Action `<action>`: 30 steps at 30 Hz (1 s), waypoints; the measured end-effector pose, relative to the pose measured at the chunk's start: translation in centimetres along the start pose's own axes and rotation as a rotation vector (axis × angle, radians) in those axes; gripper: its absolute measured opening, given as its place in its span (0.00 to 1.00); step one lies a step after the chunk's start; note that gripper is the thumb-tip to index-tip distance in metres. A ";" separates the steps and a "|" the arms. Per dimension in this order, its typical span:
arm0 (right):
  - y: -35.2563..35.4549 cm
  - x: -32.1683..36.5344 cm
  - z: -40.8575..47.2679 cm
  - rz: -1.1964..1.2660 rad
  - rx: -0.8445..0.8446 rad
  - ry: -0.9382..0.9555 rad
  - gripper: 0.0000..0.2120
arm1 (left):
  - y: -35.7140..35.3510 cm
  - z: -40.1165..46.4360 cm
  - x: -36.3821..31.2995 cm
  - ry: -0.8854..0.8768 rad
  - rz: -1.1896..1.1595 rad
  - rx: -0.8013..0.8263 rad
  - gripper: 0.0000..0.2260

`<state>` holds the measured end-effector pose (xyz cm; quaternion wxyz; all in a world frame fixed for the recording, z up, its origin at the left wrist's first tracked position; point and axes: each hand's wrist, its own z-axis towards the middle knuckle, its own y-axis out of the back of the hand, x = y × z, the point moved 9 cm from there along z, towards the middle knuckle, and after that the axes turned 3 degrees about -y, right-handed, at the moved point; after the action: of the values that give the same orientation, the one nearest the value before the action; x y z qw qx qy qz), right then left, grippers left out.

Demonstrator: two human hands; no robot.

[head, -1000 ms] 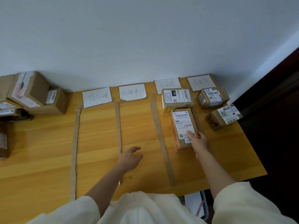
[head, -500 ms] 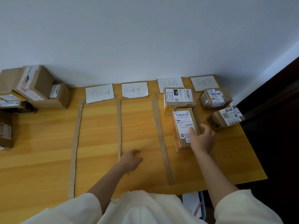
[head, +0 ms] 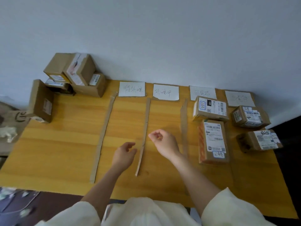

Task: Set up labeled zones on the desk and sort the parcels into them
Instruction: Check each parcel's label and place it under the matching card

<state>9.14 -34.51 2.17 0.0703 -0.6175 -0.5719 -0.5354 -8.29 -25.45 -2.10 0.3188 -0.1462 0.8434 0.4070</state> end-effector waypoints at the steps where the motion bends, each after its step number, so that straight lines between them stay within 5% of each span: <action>1: -1.4 1.2 0.2 -0.015 0.034 0.014 0.12 | 1.3 0.0 0.6 0.011 -0.035 -0.033 0.14; 12: -12.5 14.5 3.8 -0.141 0.070 0.095 0.12 | 16.2 4.0 9.8 0.135 -0.252 -0.292 0.12; 21: -16.6 26.0 9.6 -0.248 -0.031 0.175 0.23 | 25.3 10.9 12.0 0.077 -0.306 -0.287 0.15; 30: -18.1 33.0 17.5 -0.329 -0.187 0.168 0.36 | 27.1 15.8 13.1 0.079 -0.265 -0.165 0.18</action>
<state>-2.36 4.69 9.82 -0.0281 -0.4728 -0.6048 -0.6402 -25.23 4.02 -1.99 0.3231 -0.2975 0.7924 0.4233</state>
